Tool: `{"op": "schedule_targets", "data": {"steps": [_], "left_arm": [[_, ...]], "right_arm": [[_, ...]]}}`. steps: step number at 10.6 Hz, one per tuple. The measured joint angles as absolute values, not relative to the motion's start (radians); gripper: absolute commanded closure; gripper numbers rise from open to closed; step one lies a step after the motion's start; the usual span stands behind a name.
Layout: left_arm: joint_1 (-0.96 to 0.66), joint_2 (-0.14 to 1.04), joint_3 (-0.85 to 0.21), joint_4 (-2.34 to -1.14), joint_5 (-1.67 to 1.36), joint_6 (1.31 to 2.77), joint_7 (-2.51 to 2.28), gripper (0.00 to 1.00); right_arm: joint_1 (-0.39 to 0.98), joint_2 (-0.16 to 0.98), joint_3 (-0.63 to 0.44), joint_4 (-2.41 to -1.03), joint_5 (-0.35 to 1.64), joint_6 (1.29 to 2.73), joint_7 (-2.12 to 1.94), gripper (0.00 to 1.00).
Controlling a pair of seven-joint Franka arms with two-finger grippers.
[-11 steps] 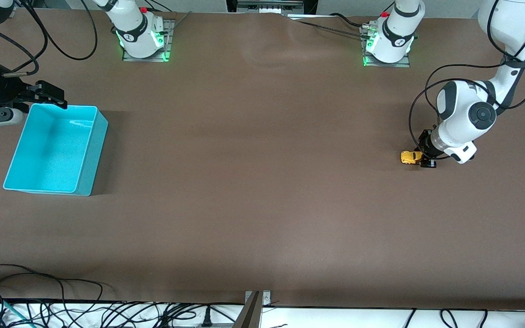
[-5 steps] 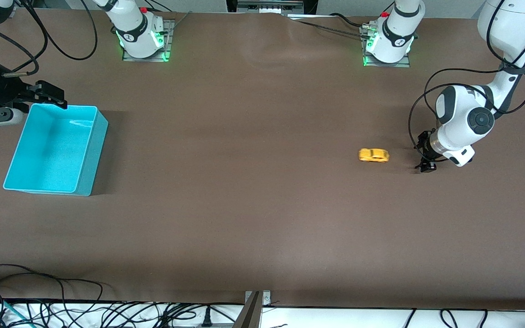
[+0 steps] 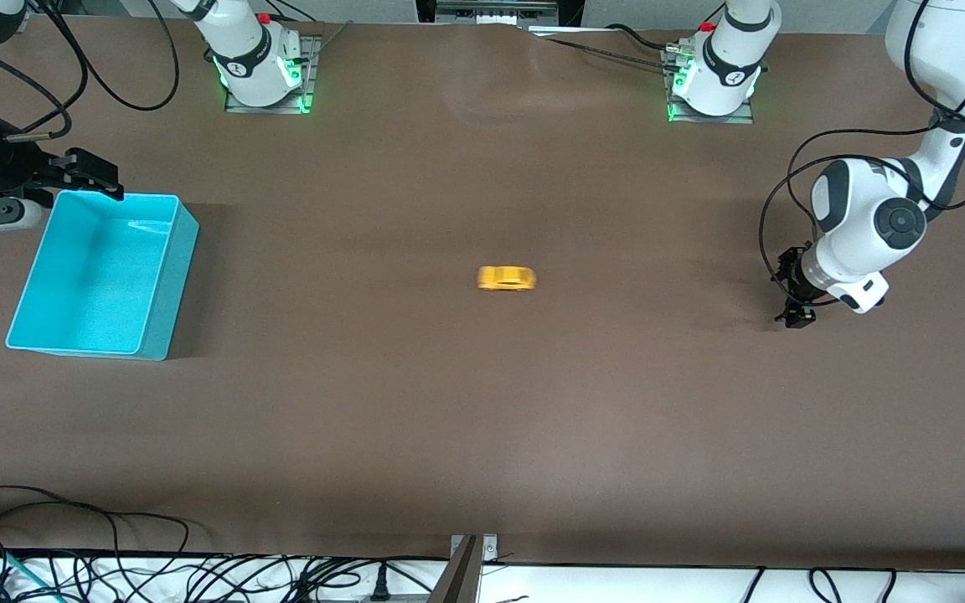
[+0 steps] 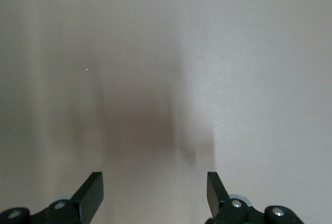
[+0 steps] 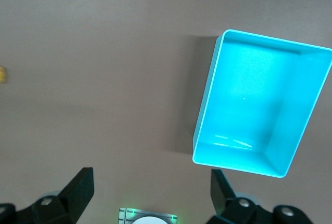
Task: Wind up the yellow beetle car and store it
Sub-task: 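Retract the left gripper while the right gripper reaches toward the car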
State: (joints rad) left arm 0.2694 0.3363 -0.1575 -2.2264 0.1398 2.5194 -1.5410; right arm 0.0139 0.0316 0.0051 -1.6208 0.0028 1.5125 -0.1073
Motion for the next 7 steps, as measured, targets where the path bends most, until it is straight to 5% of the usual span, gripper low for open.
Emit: {"op": "schedule_targets", "data": {"steps": [7], "left_arm": [[0.262, 0.312, -0.187, -1.844, 0.140, 2.091, -1.422, 0.00]], "right_arm": [[0.014, 0.036, 0.005, -1.621, 0.000, 1.514, -0.107, 0.00]]}}
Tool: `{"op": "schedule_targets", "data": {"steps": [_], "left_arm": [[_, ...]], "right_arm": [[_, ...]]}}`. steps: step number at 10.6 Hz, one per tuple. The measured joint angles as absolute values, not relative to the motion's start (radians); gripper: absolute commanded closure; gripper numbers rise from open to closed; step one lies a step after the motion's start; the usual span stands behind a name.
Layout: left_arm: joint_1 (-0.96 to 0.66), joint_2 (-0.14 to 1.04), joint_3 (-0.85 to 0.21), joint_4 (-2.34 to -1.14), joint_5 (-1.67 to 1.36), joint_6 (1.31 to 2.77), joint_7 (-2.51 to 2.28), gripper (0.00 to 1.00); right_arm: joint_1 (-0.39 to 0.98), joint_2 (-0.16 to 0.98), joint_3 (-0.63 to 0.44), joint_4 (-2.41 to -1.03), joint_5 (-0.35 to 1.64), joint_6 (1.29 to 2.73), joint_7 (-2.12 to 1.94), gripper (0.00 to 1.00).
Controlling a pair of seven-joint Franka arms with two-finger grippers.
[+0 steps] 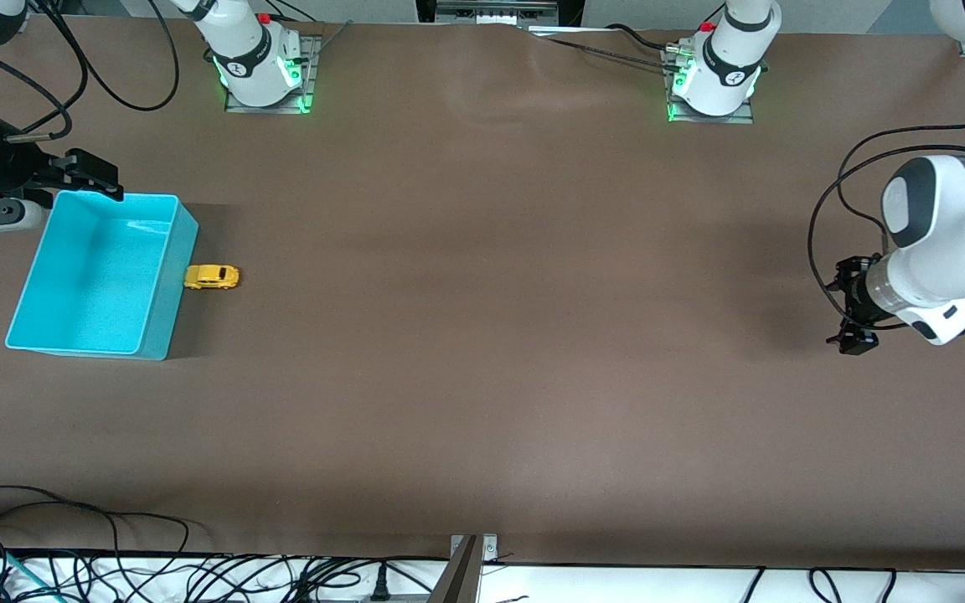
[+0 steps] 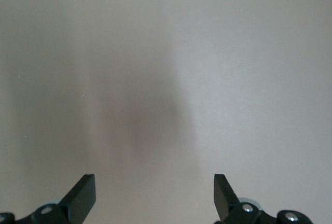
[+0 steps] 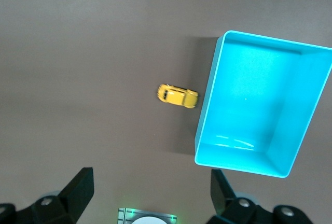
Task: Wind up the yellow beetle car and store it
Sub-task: 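Retract the left gripper while the right gripper reaches toward the car, then lower the right gripper onto the car and close it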
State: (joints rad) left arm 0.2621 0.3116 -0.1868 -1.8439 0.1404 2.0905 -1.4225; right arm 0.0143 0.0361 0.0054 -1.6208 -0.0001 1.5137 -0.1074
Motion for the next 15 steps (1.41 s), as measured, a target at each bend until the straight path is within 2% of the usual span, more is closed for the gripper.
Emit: {"op": "schedule_targets", "data": {"steps": [3, 8, 11, 15], "left_arm": [[0.250, 0.332, -0.194, -1.703, 0.133, 1.966, -1.264, 0.00], [0.246, 0.338, -0.206, -1.506, 0.070, 1.767, -0.729, 0.00], [0.240, 0.337, -0.246, -1.431, 0.070, 1.722, -0.491, 0.00], [0.237, 0.333, -0.267, -1.394, 0.070, 1.705, -0.326, 0.00]], "right_arm": [[0.020, 0.043, 0.013, -1.621, 0.000, 1.515, -0.107, 0.00], [0.041, 0.063, 0.015, -1.624, 0.000, 1.537, -0.110, 0.00], [0.043, 0.095, 0.015, -1.696, 0.000, 1.662, -0.123, 0.00], [0.034, 0.058, 0.015, -1.924, 0.000, 1.905, -0.178, 0.00]]}}
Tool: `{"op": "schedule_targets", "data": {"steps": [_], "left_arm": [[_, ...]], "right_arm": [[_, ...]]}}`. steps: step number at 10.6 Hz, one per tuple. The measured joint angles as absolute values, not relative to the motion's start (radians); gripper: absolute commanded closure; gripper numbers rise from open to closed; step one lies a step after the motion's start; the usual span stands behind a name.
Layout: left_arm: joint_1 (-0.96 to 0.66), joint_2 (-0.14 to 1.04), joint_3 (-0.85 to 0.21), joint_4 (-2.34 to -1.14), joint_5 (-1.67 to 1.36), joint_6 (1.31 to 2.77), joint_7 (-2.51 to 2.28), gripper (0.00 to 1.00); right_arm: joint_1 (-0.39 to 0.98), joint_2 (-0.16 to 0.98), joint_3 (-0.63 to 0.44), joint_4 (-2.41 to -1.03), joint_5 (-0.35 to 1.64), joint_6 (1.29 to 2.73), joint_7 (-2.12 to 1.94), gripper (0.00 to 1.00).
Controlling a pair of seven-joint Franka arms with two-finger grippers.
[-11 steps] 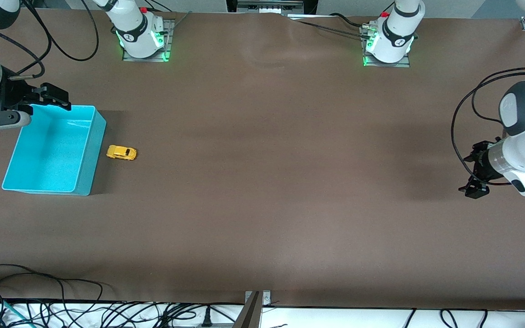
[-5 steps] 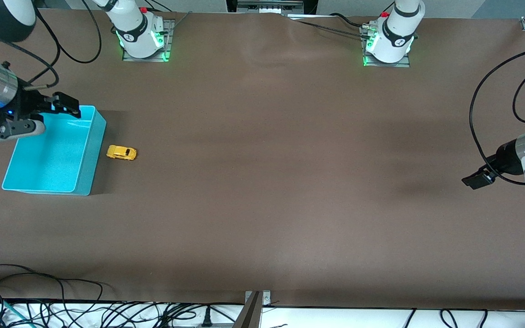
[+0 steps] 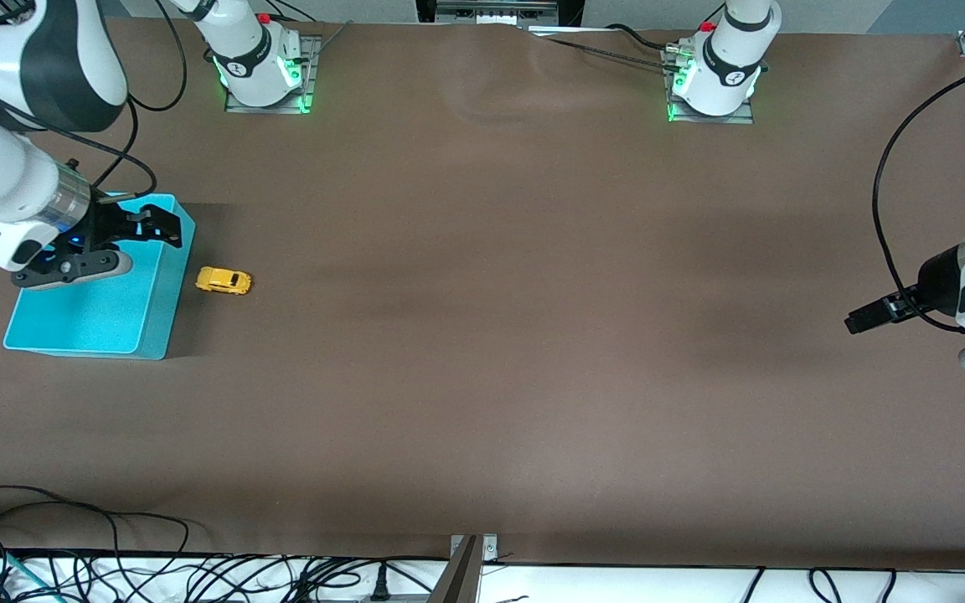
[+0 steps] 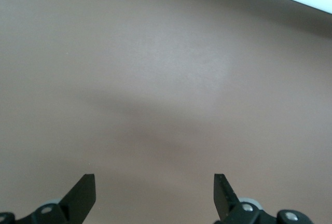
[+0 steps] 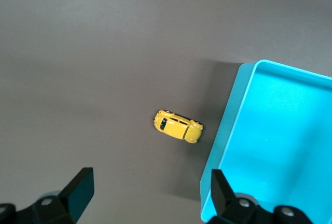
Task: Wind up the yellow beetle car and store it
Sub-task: 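Lower the right gripper onto the car and close it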
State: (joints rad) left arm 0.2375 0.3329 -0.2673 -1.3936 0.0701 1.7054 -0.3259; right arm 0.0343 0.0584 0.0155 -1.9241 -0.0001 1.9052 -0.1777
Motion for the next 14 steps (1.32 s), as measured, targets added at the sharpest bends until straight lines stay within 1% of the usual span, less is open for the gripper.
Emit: {"op": "schedule_targets", "data": {"steps": [3, 5, 7, 10, 14], "left_arm": [[0.236, 0.340, -0.269, -1.401, 0.070, 1.697, -0.319, 0.00], [0.238, 0.340, -0.269, -1.403, 0.070, 1.697, -0.319, 0.00], [0.240, 0.344, -0.268, -1.403, 0.070, 1.697, -0.319, 0.00], [0.239, 0.349, -0.268, -1.403, 0.070, 1.697, -0.319, 0.00], [0.239, 0.354, -0.267, -1.403, 0.070, 1.697, -0.318, 0.00]], "right_arm": [[0.003, 0.056, 0.012, -2.077, 0.000, 2.070, -0.283, 0.00], [0.000, 0.065, 0.012, -2.139, 0.000, 2.116, -0.438, 0.00], [-0.009, 0.099, 0.012, -2.164, 0.000, 2.154, -0.680, 0.00], [-0.038, 0.192, 0.012, -2.179, 0.000, 2.243, -1.057, 0.00], [-0.038, 0.304, 0.033, -2.194, 0.000, 2.383, -1.341, 0.00]]}}
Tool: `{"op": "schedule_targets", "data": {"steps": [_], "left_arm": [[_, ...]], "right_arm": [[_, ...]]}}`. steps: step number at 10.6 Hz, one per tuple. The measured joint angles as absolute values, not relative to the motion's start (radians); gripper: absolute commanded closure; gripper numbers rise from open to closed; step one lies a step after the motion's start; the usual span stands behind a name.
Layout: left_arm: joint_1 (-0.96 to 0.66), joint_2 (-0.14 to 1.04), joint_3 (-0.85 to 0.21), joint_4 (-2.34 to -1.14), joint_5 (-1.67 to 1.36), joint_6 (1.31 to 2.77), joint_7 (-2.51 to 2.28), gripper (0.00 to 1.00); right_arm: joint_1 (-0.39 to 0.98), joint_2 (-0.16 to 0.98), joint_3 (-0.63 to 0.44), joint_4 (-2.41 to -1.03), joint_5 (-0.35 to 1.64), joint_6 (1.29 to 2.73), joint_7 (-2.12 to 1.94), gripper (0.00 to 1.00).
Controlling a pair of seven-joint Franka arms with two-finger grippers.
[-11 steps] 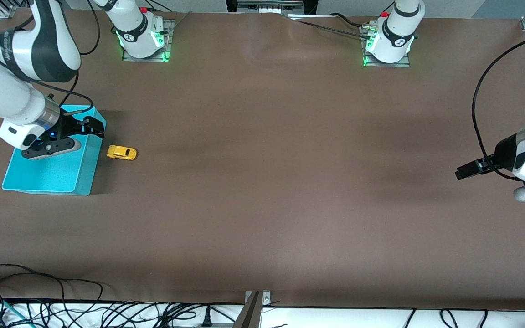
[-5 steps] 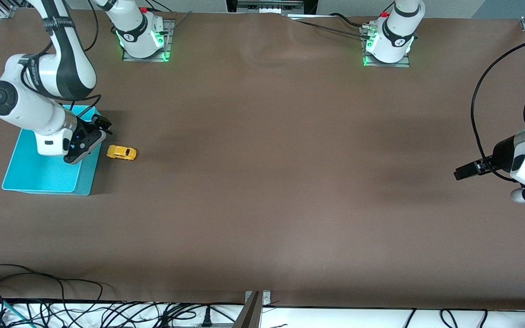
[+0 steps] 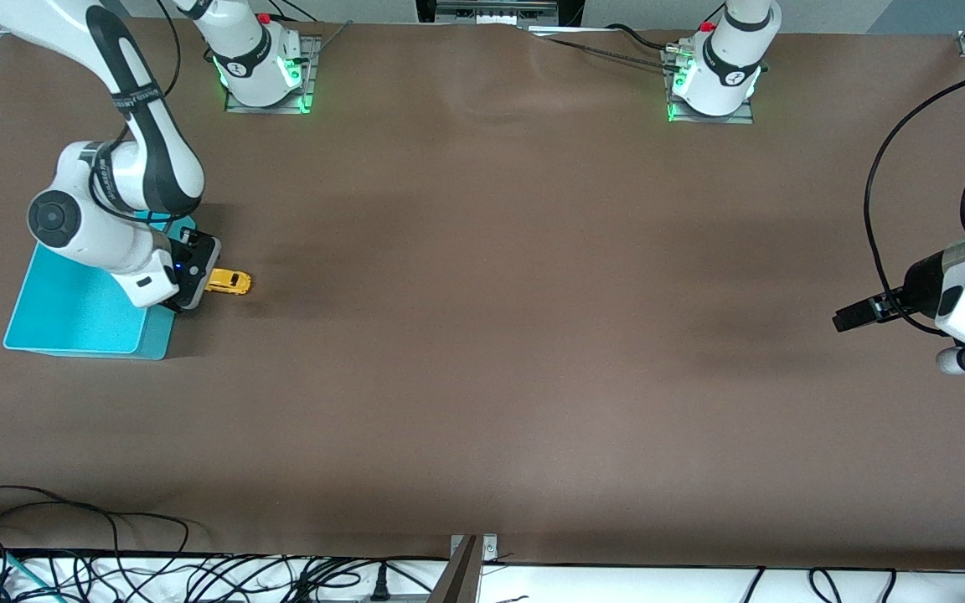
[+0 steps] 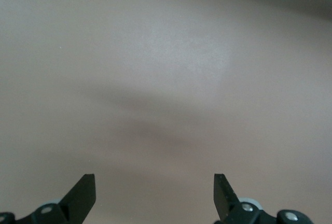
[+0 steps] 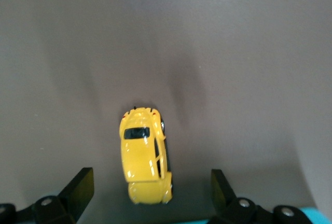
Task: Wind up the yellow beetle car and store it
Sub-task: 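Lower the right gripper onto the car and close it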
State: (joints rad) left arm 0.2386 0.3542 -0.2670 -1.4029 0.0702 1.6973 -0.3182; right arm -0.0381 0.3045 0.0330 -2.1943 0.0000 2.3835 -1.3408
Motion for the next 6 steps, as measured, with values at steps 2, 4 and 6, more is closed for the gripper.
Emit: {"op": "schedule_targets", "data": {"steps": [2, 4, 6], "left_arm": [[0.239, 0.362, -0.265, -1.403, 0.070, 1.697, -0.318, 0.00], [0.239, 0.366, -0.265, -1.403, 0.070, 1.697, -0.318, 0.00], [0.239, 0.367, -0.265, -1.403, 0.070, 1.697, -0.318, 0.00]], "right_arm": [[-0.038, 0.325, 0.034, -2.243, 0.003, 2.462, -1.407, 0.00], [-0.038, 0.327, 0.034, -2.305, 0.004, 2.543, -1.427, 0.00], [-0.038, 0.328, 0.034, -2.358, 0.004, 2.611, -1.430, 0.14]]}}
